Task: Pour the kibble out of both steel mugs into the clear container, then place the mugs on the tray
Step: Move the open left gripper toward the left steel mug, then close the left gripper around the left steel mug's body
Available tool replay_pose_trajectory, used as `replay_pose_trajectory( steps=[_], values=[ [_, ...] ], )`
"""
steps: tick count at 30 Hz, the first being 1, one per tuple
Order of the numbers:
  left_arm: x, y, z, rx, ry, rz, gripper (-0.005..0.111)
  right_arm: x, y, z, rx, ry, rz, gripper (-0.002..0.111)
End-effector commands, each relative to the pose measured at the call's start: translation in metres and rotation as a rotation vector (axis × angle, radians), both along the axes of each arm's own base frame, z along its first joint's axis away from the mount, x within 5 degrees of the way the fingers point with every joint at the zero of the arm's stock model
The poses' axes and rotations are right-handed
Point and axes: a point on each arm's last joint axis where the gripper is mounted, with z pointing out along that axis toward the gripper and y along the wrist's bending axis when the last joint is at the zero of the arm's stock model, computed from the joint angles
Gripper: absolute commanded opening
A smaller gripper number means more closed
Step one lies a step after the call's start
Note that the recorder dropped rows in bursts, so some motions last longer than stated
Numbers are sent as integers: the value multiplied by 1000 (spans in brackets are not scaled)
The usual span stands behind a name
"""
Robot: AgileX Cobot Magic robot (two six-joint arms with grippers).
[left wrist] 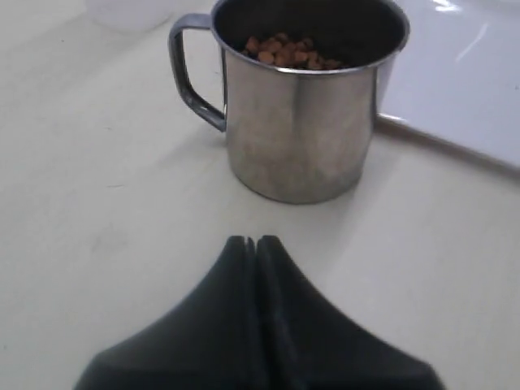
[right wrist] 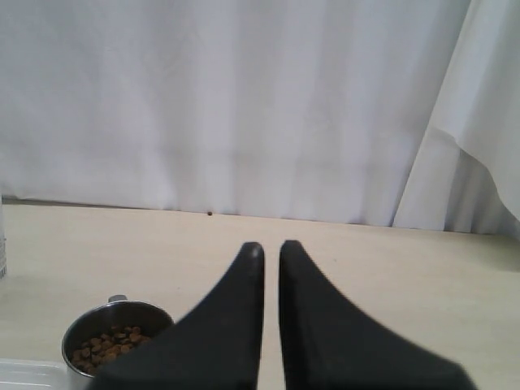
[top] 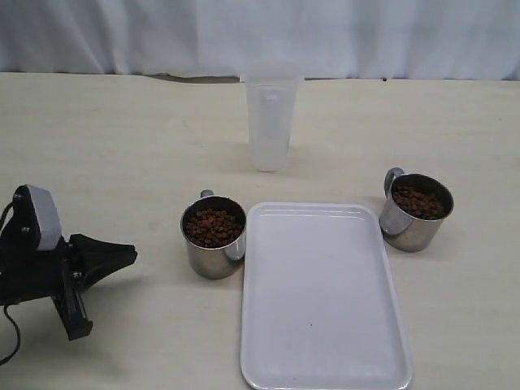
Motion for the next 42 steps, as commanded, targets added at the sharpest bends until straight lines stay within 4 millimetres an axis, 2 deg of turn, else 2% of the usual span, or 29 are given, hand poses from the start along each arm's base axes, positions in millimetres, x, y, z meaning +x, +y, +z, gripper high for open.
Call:
replay_pose_trajectory(
  steps=[1,9,13,17,19,26,29,32,38,42],
  values=[
    [0,-1,-4,-89,-62,-39,0,0,0,-2,-3,6,2,5],
    [-2,-4,-10,-73,-67,-67,3,0,0,-2,-3,6,2,5],
    [-3,-14,-10,-55,-92,-102,23,0,0,-2,-3,6,2,5],
    [2,-19,-11,-39,-93,-34,48,0,0,-2,-3,6,2,5],
    [4,-19,-12,-35,-93,-6,56,0,0,-2,-3,6,2,5],
    [1,-21,-11,-45,-92,-61,57,0,0,-2,-3,6,2,5],
    [15,-26,-8,-98,-55,-37,59,0,0,-2,-3,6,2,5],
    [22,-38,-8,-98,-64,-80,68,0,0,-2,-3,6,2,5],
    [28,-45,-5,-119,-69,-98,68,0,0,-2,-3,6,2,5],
    [32,-46,-16,-131,-35,-96,68,0,0,-2,-3,6,2,5]
  ],
)
